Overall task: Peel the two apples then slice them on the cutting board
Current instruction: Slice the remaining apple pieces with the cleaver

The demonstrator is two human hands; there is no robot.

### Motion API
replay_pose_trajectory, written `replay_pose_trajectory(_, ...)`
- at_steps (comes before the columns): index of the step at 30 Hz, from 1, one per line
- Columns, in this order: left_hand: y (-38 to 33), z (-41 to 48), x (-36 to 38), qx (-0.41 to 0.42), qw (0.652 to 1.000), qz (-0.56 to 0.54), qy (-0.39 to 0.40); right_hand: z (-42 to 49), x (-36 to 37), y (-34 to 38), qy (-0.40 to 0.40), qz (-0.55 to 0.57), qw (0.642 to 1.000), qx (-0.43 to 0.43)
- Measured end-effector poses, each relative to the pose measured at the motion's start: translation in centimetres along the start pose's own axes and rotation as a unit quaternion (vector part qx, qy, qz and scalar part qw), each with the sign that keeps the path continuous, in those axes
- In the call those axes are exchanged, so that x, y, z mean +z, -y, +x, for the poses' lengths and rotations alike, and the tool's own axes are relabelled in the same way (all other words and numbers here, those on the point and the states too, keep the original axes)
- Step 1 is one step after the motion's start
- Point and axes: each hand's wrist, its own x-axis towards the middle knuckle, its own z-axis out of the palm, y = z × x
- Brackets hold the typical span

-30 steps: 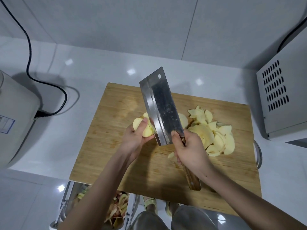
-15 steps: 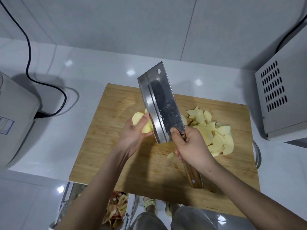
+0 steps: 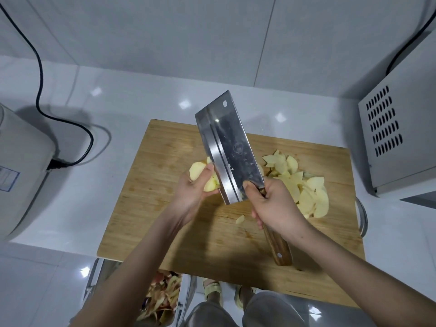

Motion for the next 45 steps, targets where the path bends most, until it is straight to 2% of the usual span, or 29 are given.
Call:
replay_pose_trajectory(3,-0.9,0.2,-0.4,-0.001,0.998,0.034,0.061,0.0,-0.8,0.2,0.01,0.008,1.0,0.011)
replay_pose_trajectory(5,-1.4,0.2,-0.8,-0.018,0.997,-0.001,0.08,-0.2,-0.8,0.4,0.009,0.02,1.0,0.005)
replay_pose_trajectory(7,-1.6,0.5,-1.7,-0.054,0.988,-0.062,0.132,-0.4,-0.7,0.5,0.006,0.042,0.999,0.005)
replay_pose_trajectory(9,-1.1,0.8,-2.5,-0.072,0.957,-0.169,0.226,-0.6,-0.6,0.6,0.01,0.062,0.998,0.011)
replay_pose_trajectory(11,-0.1,1.3,-2.9,-0.094,0.908,-0.269,0.308,-0.8,-0.6,0.8,0.019,0.073,0.997,0.025)
replay_pose_trajectory(13,0.6,1.4,-2.7,-0.113,0.863,-0.34,0.356,-0.9,-0.8,1.0,0.032,0.087,0.994,0.052)
replay_pose_trajectory(14,0.7,1.3,-2.4,-0.116,0.852,-0.358,0.363,-0.9,-1.0,1.2,0.038,0.095,0.992,0.068)
replay_pose_trajectory(15,0.8,1.3,-2.1,-0.119,0.854,-0.359,0.358,-0.9,-1.2,1.3,0.042,0.099,0.991,0.082)
replay_pose_trajectory(18,0.6,1.0,-1.8,-0.12,0.91,-0.305,0.255,-0.8,-2.0,1.5,0.036,0.085,0.992,0.081)
replay_pose_trajectory(23,1.2,1.6,-3.6,-0.086,0.928,-0.332,0.147,-0.8,-3.8,1.8,-0.062,-0.025,0.997,-0.045)
replay_pose_trajectory(25,1.5,1.5,-3.3,-0.054,0.935,-0.306,0.17,-1.3,-3.2,1.3,-0.09,-0.127,0.978,-0.135)
replay_pose_trajectory(28,1.6,1.2,-2.0,-0.021,0.939,-0.287,0.188,-2.5,-1.1,-0.2,-0.126,-0.315,0.898,-0.279)
replay_pose_trajectory(32,1.8,1.3,-2.1,0.006,0.94,-0.262,0.219,-2.8,0.0,-2.2,-0.132,-0.424,0.825,-0.35)
replay_pose_trajectory(34,1.6,1.3,-2.4,0.024,0.944,-0.228,0.237,-2.6,0.0,-2.8,-0.143,-0.452,0.799,-0.37)
replay_pose_trajectory(40,1.6,1.0,-2.9,0.019,0.948,-0.205,0.244,-2.4,-0.1,-3.1,-0.146,-0.466,0.788,-0.375)
replay_pose_trajectory(45,1.6,0.2,-2.7,0.01,0.958,-0.178,0.227,-2.4,-0.5,-3.1,-0.124,-0.459,0.802,-0.361)
